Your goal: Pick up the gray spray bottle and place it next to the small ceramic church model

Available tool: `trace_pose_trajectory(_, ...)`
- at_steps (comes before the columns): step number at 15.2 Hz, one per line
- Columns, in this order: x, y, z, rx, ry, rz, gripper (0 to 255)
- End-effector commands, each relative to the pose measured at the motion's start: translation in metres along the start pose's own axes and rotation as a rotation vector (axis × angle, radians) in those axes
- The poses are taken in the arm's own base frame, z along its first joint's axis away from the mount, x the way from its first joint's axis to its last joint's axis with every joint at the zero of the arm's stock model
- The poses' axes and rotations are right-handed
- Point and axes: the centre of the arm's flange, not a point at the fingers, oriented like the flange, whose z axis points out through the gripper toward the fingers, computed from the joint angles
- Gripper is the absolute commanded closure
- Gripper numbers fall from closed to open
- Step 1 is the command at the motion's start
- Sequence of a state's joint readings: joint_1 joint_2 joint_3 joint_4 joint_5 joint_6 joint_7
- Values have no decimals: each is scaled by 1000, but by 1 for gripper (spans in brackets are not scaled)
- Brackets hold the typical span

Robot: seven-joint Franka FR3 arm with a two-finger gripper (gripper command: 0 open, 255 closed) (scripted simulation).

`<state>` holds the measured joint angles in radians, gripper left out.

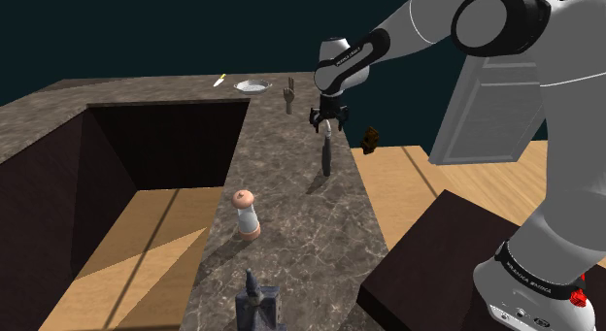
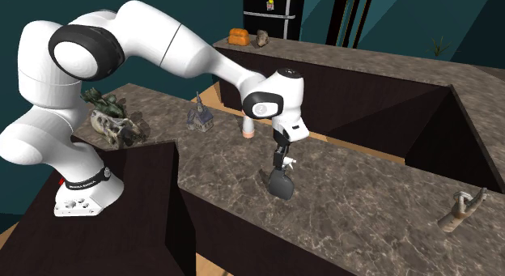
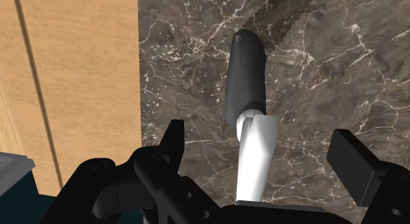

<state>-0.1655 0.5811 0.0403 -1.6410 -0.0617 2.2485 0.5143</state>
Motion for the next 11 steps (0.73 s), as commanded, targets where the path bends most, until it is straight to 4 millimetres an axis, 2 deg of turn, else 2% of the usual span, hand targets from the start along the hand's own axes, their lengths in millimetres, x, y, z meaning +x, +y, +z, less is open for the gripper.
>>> trace_pose_trajectory(1, 0, 0, 0, 0, 0, 0, 0)
trace_pose_trajectory(3, 0, 0, 0, 0, 0, 0, 0)
trace_pose_trajectory(4, 0, 0, 0, 0, 0, 0, 255)
trace_pose_trajectory(11, 0, 0, 0, 0, 0, 0, 255)
